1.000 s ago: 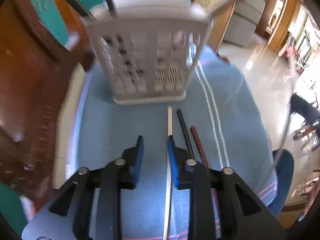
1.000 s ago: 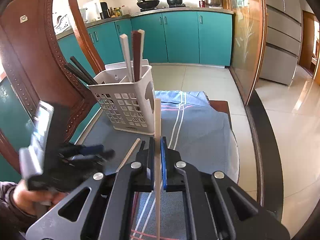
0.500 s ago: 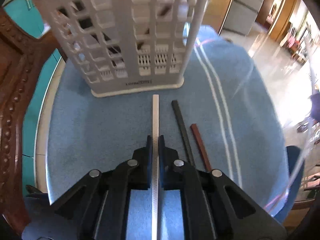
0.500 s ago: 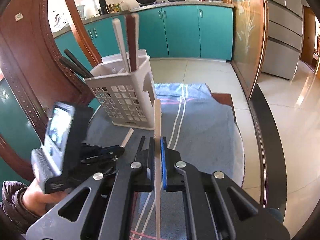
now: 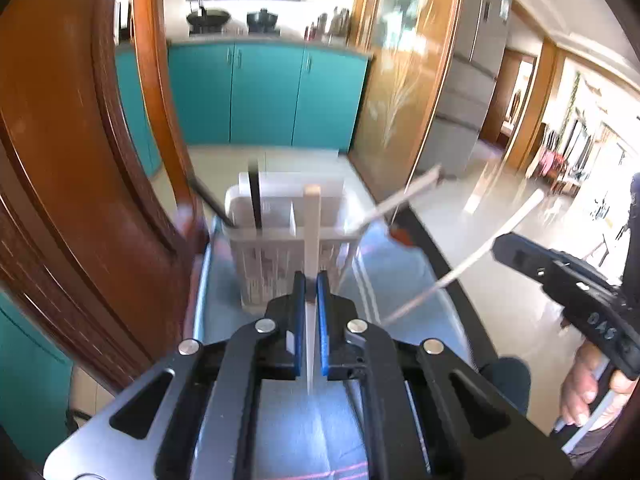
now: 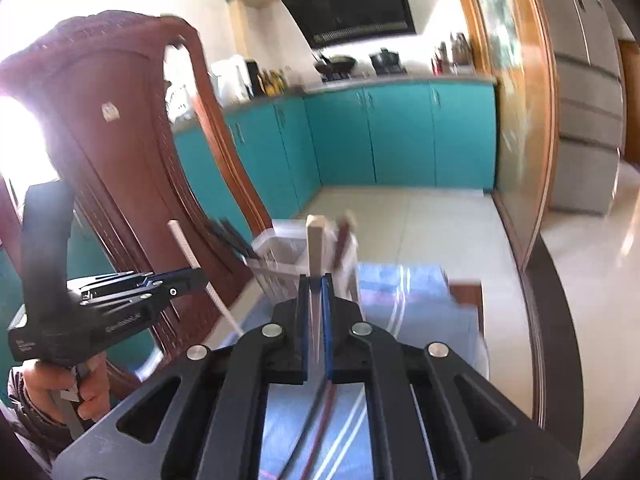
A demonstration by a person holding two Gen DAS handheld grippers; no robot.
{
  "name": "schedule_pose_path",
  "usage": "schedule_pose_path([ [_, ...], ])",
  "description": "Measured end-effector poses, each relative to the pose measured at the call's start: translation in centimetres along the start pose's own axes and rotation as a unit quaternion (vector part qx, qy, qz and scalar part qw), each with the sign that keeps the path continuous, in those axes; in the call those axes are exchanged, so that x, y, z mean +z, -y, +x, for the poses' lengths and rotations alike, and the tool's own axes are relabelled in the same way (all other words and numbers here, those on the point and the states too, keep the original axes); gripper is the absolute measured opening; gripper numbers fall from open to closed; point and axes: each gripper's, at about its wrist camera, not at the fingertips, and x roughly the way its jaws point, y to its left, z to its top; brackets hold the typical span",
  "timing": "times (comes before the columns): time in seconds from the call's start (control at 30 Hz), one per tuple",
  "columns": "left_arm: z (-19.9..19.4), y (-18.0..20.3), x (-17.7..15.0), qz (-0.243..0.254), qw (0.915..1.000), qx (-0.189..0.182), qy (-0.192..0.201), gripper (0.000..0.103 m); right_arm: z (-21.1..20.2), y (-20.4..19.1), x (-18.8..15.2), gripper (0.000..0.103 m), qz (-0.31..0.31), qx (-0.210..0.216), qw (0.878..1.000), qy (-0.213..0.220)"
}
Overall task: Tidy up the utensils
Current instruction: 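Carry both chopsticks upright over the white basket, then open both tools to release the chopsticks into the basket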
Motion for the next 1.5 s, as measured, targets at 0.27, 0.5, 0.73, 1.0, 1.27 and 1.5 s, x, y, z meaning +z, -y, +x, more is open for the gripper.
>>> schedule_pose_path([
  [0.27,-5.7,1.1,8.7,0.017,0.9950,-0.011,0.098,0.007,0.5,-1.7,7.5,0.006,-0.025,0.014,0.997,0.067],
  [0.5,-6.1,0.8,12.9,-0.004,0.9862,0.035,0.162,0.007,1.8,-1.6,10.9,0.006,0.000,-0.007,0.994,0.107],
  [0.73,1.4,-1.3,11.9,-0.026,0.9903,0.081,0.110,0.007,5.5,-0.8,10.4,0.006,0.024,-0.036,0.992,0.123],
  [1.0,3.7,-1.8,8.7,-0.021,0.9934,0.091,0.067,0.007,8.7,-0.5,8.0,0.007,0.017,-0.044,0.996,0.072],
  [1.27,1.5,-1.2,8.2,-0.006,0.9920,0.081,0.096,0.012,2.7,-1.3,5.9,0.015,-0.009,-0.009,0.994,0.109],
  [1.5,-2.1,-0.7,4.0,0.008,0.9938,0.053,0.098,0.022,2.2,-1.1,-3.7,0.015,-0.022,0.051,0.998,-0.023],
])
